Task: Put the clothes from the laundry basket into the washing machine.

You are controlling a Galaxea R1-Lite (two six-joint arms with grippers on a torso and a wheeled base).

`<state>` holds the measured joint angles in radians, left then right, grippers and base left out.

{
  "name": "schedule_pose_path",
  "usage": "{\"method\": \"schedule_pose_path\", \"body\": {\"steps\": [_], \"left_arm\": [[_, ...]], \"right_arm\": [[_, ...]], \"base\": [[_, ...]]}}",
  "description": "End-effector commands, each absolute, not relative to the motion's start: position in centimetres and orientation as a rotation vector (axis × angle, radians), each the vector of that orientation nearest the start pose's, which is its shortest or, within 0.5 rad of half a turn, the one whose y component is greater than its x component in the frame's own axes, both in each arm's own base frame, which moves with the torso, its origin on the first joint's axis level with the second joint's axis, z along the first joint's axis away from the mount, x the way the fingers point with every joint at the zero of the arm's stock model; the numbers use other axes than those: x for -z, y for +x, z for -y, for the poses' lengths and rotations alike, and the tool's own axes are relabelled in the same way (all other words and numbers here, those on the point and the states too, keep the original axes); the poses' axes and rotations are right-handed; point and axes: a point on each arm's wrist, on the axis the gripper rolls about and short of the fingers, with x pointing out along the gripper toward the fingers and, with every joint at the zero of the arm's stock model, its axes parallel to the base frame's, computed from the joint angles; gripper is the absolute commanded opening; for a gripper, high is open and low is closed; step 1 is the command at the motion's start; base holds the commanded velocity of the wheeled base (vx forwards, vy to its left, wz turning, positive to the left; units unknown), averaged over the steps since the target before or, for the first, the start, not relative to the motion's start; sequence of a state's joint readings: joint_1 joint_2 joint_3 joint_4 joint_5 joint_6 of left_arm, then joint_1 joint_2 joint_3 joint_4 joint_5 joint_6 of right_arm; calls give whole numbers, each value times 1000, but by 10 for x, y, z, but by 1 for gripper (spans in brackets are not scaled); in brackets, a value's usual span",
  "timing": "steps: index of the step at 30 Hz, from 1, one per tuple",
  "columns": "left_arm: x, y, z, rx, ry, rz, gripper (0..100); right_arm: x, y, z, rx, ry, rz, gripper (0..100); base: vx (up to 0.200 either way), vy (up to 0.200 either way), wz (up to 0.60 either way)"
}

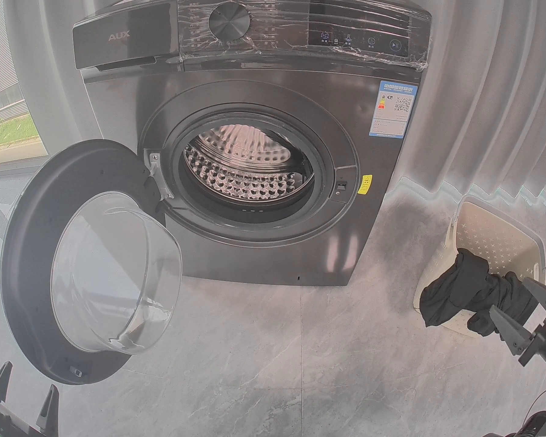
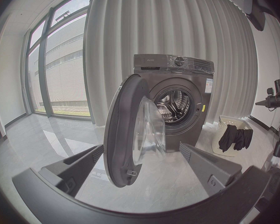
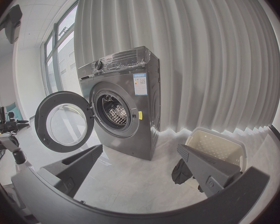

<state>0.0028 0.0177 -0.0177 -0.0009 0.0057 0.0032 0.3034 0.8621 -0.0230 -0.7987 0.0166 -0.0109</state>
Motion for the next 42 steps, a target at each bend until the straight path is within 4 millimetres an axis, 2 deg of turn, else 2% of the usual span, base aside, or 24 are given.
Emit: {"method": "schedule_pose_path", "body": {"steps": [1, 11, 20, 23, 25, 30, 35, 42], "left_arm": [[-76, -22, 0, -9, 3, -3, 100], [-76, -22, 0, -9, 3, -3, 100], [-76, -22, 0, -9, 3, -3, 100], [-76, -22, 0, -9, 3, -3, 100], [-76, -22, 0, -9, 3, -3, 100], [-76, -22, 0, -9, 3, -3, 100], [-76, -22, 0, -9, 3, -3, 100], [-76, -22, 0, -11, 5, -5, 100]], "right_arm": [[-128, 14, -4, -254, -31, 106, 100], [-98, -15, 1, -159, -37, 111, 100], [-95, -18, -1, -11, -60, 111, 100], [-91, -20, -2, -40, -65, 102, 100], [-81, -23, -2, -66, -45, 55, 100], [-82, -23, -3, -130, -24, 66, 100], [-76, -22, 0, 11, -38, 1, 100], [-75, -23, 0, 1, -29, -9, 100]], "base": [[0, 0, 0], [0, 0, 0], [0, 0, 0], [0, 0, 0], [0, 0, 0], [0, 0, 0], [0, 0, 0], [0, 0, 0]]}}
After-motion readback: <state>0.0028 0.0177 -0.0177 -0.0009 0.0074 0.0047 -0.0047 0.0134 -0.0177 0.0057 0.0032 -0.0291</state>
